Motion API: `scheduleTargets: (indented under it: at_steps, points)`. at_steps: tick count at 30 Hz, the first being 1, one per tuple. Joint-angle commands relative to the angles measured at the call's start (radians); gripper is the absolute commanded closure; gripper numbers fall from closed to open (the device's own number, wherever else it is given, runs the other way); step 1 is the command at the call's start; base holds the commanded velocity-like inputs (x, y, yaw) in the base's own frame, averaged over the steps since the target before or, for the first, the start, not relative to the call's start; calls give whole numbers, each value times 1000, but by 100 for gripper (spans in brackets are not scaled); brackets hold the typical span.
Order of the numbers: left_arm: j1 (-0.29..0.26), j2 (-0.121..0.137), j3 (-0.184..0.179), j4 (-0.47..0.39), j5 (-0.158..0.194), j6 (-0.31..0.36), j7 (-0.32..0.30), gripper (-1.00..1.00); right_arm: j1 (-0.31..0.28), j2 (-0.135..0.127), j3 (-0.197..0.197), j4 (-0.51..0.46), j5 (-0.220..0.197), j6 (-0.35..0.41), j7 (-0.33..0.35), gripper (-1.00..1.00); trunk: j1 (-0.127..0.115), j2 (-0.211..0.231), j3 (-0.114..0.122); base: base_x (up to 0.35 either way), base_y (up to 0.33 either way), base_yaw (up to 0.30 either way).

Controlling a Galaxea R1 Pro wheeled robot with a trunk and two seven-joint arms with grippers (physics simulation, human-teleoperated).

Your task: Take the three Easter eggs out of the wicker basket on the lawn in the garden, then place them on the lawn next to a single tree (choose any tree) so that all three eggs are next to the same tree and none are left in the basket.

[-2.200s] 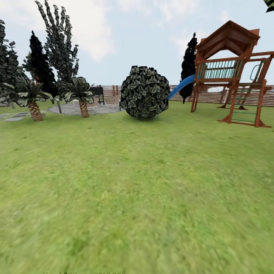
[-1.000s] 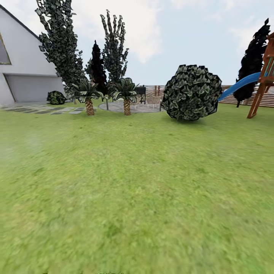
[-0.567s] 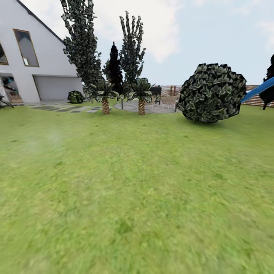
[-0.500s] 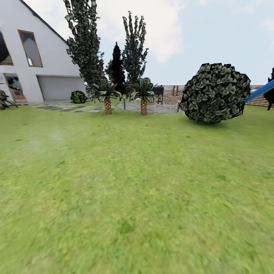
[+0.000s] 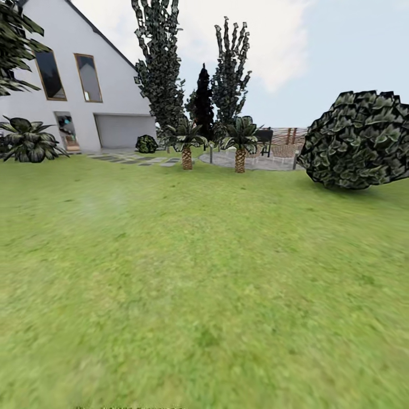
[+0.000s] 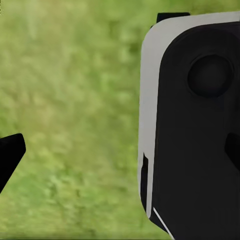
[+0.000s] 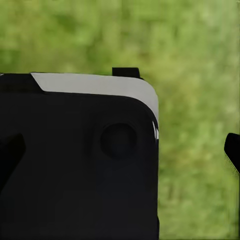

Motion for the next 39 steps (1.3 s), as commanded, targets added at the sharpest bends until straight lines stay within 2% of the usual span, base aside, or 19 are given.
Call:
scheduleTargets:
  at_steps: [1, 39]
  points:
    - [1, 0, 0, -1, -1, -1, 1, -100, -1, 0, 1, 1, -1, -3, -1, -100, 0, 0, -1, 0, 0, 299]
    - [1, 0, 0, -2, -1, -1, 1, -100, -1, 0, 0, 1, -1, -3, -1, -100, 0, 0, -1, 0, 0, 299]
